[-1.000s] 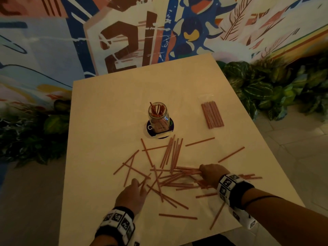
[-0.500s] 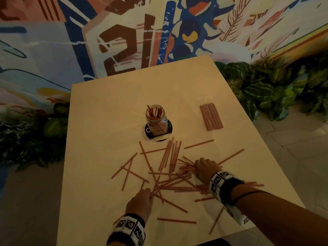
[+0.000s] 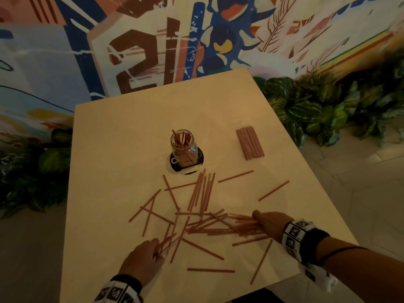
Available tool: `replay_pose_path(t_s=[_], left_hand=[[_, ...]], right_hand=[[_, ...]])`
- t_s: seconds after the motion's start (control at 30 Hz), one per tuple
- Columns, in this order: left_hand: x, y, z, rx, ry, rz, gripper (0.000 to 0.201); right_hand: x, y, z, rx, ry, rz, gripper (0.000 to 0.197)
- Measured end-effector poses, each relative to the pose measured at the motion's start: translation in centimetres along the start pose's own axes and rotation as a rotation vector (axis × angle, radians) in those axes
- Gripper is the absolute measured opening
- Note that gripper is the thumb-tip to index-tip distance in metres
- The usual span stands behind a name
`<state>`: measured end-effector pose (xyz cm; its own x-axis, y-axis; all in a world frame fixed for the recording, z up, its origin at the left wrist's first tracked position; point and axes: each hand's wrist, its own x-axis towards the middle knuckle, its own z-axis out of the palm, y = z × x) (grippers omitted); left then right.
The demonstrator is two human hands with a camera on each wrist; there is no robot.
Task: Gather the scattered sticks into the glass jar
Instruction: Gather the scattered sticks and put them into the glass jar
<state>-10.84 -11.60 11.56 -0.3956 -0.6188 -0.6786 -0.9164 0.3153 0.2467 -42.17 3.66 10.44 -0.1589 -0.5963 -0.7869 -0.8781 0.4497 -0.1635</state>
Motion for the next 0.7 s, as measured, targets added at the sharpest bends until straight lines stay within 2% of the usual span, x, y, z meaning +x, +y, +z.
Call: replay_pose_path(t_s=[0.07,0.23,0.33,0.4,0.47,0.53,0.57,0.63,0.7], left_hand=[[-0.5,-0.8,-0.5,-0.031,0.000,-0.027,0.009],[-2.0,-3.3,-1.5,-0.111,-0.024,-0.144,0.015],[-3.0,-4.6,-2.1,-0.180,-0.021,-0.254,0.021],[-3.5,-4.7,-2.8,-0.306,0.075,-0.301,0.027],[-4.2,-3.7,-3.6,-0.504,0.191,-0.316,0.030],[-4.7,-1.4,-4.3,-0.682,0.219,-0.251,0.014],[-4.7,-0.2,-4.5,-0.762,0.198,-0.216,0.020],[-4.2,2.2,-4.7,-0.887,0.129,-0.143,0.030],[-3.6,4.5,-4.9,-0.951,0.049,-0.051,0.014]], right_hand=[[-0.5,0.2,1.0,0.011,-0.047,0.004,0.037],[-1.1,-0.6,2.0,0.038,-0.031,-0.034,0.044],[-1.3,-1.6,1.6,0.120,0.006,0.002,0.045],[-1.4,-2.8,1.1,0.238,0.090,0.017,0.041],[-1.5,-4.8,0.3,0.381,0.190,-0.032,0.032],[-1.2,-7.4,-0.6,0.600,0.262,-0.122,0.019],[-0.9,-8.8,-1.1,0.754,0.271,-0.158,0.017],[-0.4,-11.6,-2.4,1.049,0.263,-0.172,0.020],[-0.1,-13.7,-4.0,1.251,0.255,-0.155,0.027]])
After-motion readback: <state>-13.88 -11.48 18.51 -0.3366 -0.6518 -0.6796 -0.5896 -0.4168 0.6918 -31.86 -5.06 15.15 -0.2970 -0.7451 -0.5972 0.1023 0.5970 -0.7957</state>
